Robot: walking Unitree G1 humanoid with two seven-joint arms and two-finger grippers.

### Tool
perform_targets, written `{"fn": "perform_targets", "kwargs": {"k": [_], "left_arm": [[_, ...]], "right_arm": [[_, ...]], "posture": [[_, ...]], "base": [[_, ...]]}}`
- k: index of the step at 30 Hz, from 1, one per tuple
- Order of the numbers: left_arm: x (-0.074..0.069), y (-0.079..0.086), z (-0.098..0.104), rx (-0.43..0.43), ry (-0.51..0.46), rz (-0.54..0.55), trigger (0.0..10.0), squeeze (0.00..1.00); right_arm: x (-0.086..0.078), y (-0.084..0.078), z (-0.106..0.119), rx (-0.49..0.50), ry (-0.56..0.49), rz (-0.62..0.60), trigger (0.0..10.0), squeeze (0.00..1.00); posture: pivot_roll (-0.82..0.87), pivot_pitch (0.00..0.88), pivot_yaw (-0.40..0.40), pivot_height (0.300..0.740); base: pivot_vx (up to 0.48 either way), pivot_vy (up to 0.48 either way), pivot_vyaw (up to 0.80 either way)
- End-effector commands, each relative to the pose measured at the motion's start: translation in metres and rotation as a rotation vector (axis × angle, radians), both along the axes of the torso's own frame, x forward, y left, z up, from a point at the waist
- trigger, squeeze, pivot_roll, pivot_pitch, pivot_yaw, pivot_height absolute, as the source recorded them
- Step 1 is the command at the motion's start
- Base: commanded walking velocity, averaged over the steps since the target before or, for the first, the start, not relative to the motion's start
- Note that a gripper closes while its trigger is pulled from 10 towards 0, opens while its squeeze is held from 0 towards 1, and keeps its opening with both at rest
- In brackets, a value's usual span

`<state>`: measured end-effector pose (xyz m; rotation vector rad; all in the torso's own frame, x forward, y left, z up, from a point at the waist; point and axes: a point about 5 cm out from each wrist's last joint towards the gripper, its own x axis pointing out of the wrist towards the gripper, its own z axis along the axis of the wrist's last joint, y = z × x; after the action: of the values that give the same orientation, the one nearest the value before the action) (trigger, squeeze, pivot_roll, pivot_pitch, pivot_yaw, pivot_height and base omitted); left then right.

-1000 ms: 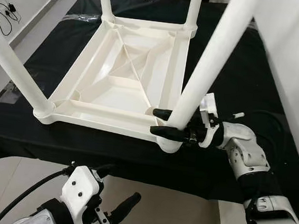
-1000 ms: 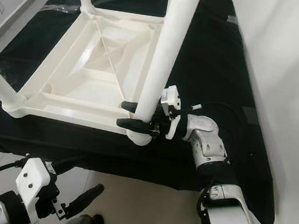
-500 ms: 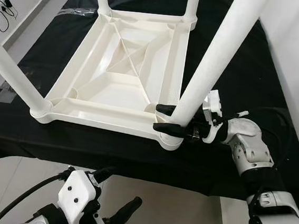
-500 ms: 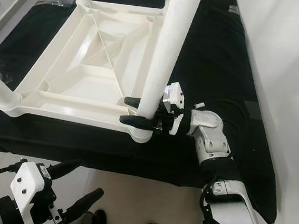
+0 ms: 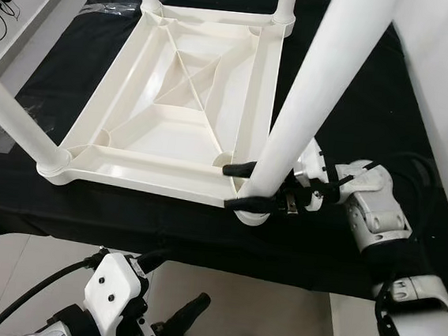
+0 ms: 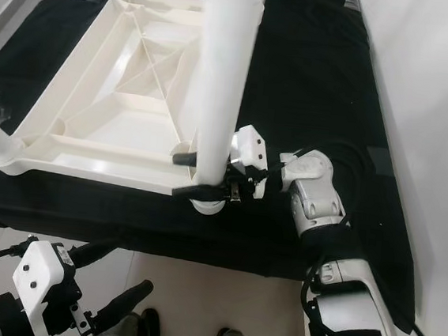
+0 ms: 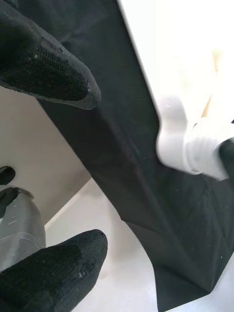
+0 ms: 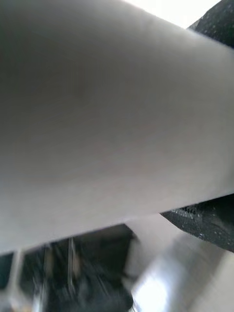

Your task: Building children table

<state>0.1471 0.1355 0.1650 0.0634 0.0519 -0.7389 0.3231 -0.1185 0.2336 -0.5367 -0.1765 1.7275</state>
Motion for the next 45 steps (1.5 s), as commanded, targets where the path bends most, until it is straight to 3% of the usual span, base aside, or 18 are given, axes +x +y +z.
{"fn": "perform_targets", "kwargs": {"k": [1,11,13,23,28,35,39,45], "left_arm": [[-0.003,0.001,0.001,0.007,0.015,-0.009,10.0,0.00],[-0.002,0.000,0.001,0.003,0.013,-0.007,10.0,0.00],[-0.002,-0.001,0.001,0.001,0.010,-0.003,10.0,0.00],[-0.002,-0.001,0.002,-0.003,0.011,-0.002,10.0,0.00],[-0.003,-0.001,0.002,-0.007,0.012,0.000,10.0,0.00],[-0.003,-0.001,0.002,-0.010,0.015,0.000,10.0,0.00],[-0.003,-0.001,0.002,-0.011,0.015,-0.001,10.0,0.00],[-0.003,0.000,0.001,-0.012,0.023,-0.005,10.0,0.00]], "right_arm": [[-0.007,0.013,-0.018,-0.095,0.081,0.106,10.0,0.00],[0.003,0.022,-0.015,-0.137,0.105,0.113,10.0,0.00],[0.010,0.029,-0.011,-0.108,0.149,0.103,10.0,0.00],[0.016,0.034,-0.014,-0.073,0.217,0.091,10.0,0.00],[0.032,0.044,-0.014,0.024,0.151,-0.089,10.0,0.00],[0.032,0.041,-0.011,0.164,0.146,-0.154,10.0,0.00],[0.032,0.041,-0.013,0.182,0.144,-0.169,10.0,0.00],[0.031,0.034,-0.025,0.101,0.057,-0.226,10.0,0.00]], "posture": [[0.07,0.320,0.032,0.740],[0.08,0.320,0.021,0.740],[0.07,0.322,0.018,0.740],[0.07,0.324,0.016,0.740],[0.07,0.325,0.015,0.740],[0.07,0.324,0.021,0.740],[0.07,0.324,0.021,0.740],[0.06,0.317,0.027,0.740]], "base": [[0.000,0.000,0.00],[0.000,0.000,0.00],[0.000,0.000,0.00],[0.000,0.000,0.00],[0.000,0.000,0.00],[0.000,0.000,0.00],[0.000,0.000,0.00],[0.000,0.000,0.00]]}}
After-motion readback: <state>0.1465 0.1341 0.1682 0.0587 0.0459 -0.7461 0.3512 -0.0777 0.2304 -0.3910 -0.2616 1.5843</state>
